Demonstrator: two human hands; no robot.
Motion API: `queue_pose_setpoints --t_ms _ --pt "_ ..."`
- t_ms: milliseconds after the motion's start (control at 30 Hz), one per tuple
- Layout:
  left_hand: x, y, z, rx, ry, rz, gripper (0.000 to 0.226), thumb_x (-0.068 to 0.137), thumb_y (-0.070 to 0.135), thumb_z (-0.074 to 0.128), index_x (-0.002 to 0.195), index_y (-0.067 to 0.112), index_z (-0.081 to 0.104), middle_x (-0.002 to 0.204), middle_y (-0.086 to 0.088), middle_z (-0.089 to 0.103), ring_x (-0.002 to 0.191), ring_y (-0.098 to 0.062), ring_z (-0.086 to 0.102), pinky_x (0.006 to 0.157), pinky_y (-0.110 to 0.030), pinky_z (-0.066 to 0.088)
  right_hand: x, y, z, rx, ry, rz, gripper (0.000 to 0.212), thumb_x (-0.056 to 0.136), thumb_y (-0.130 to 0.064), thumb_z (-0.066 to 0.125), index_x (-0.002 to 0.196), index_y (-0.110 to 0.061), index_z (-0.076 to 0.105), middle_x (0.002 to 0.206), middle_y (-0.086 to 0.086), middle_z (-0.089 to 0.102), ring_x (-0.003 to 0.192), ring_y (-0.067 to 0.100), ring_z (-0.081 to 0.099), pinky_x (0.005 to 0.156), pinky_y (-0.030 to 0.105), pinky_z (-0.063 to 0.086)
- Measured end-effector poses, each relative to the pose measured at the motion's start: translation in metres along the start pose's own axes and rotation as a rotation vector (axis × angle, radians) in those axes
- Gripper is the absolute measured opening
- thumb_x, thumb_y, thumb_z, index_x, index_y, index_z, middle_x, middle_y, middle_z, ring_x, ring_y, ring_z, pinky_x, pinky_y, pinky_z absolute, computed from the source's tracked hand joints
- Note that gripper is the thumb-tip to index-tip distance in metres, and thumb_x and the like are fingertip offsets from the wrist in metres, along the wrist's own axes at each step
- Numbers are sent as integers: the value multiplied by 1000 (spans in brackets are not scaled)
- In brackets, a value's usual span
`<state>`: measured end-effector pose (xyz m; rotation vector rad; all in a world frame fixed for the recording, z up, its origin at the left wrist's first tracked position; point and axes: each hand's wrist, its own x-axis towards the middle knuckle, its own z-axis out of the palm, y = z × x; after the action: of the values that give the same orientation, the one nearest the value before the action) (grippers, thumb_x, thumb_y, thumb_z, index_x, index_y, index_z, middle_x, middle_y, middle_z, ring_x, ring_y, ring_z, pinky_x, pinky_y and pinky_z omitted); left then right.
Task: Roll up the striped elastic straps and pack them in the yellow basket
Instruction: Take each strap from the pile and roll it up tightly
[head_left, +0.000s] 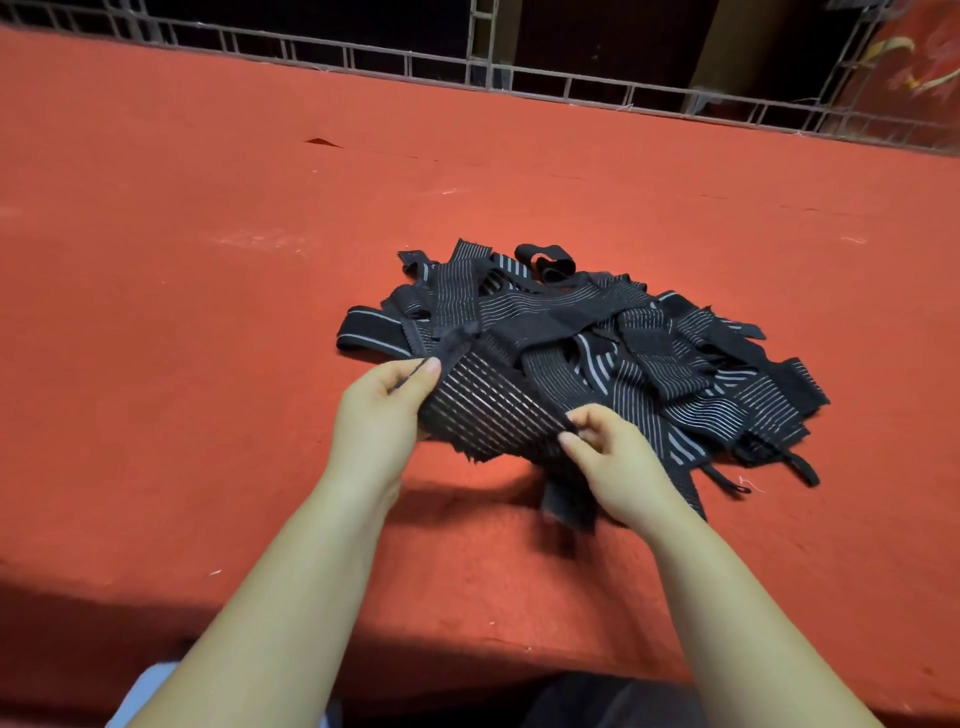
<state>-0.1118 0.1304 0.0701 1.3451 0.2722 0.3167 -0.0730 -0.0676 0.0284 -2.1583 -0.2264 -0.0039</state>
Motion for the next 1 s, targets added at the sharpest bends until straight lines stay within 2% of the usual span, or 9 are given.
queue_pose_setpoints --t_ms 133,233,367,500,567,667,800,900,1000 --pt "7 -9 -17 26 44 -94 20 95 14 52 78 13 64 67 -3 63 62 -18 56 70 -36 48 8 -6 -8 12 -10 -42 11 91 -17 60 82 -24 61 86 -8 71 87 10 65 84 28 47" --pt "11 -24 -28 70 52 -193 19 95 13 51 79 13 62 60 3 66 61 -14 59 64 -30 51 6 -1 -5 -172 -133 -37 6 91 -24 61 86 -21 60 83 -10 66 80 8 60 78 25 43" --pt "9 -43 -43 138 87 -283 22 97 12 49 76 12 58 67 -1 61 60 -12 56 48 -20 51 -4 18 10 -389 -262 -15 16 86 -23 66 81 -29 53 77 -14 56 82 12 56 74 24 39" --pt "11 -60 -68 298 150 -329 23 95 9 51 72 10 52 68 -8 57 59 -17 56 42 -22 52 -6 34 19 -620 -273 -98 31 80 -24 68 110 -29 65 112 -6 61 113 20 51 95 29 38" --pt "12 -69 -82 513 174 -318 22 92 13 56 71 12 53 67 -10 58 57 -23 58 50 -29 56 -4 34 21 -665 -220 -108 33 82 -26 67 114 -31 64 120 -8 60 117 20 49 98 32 39" --pt "11 -75 -90 782 180 -261 20 88 24 60 70 18 54 75 -10 65 76 -30 66 76 -38 54 -1 33 19 -567 -204 -101 28 83 -17 64 109 -26 68 111 -3 66 109 22 57 91 32 43" --pt "14 -77 -86 853 189 -231 21 89 27 55 71 19 49 86 -12 68 83 -31 65 80 -36 51 3 34 10 -646 -195 -12 20 91 -17 54 105 -21 68 105 5 69 103 27 59 82 32 43" --pt "18 -78 -84 812 206 -223 14 92 26 52 80 18 52 80 -11 66 75 -31 67 77 -38 53 5 35 6 -641 -194 7 14 92 -22 54 99 -17 64 99 8 68 99 28 61 78 33 43" --pt "18 -77 -79 722 213 -228 12 94 22 50 88 12 52 67 -4 58 53 -23 61 60 -30 50 7 32 5 -632 -232 31 12 95 -23 51 91 -13 57 97 12 67 95 29 60 76 34 42"
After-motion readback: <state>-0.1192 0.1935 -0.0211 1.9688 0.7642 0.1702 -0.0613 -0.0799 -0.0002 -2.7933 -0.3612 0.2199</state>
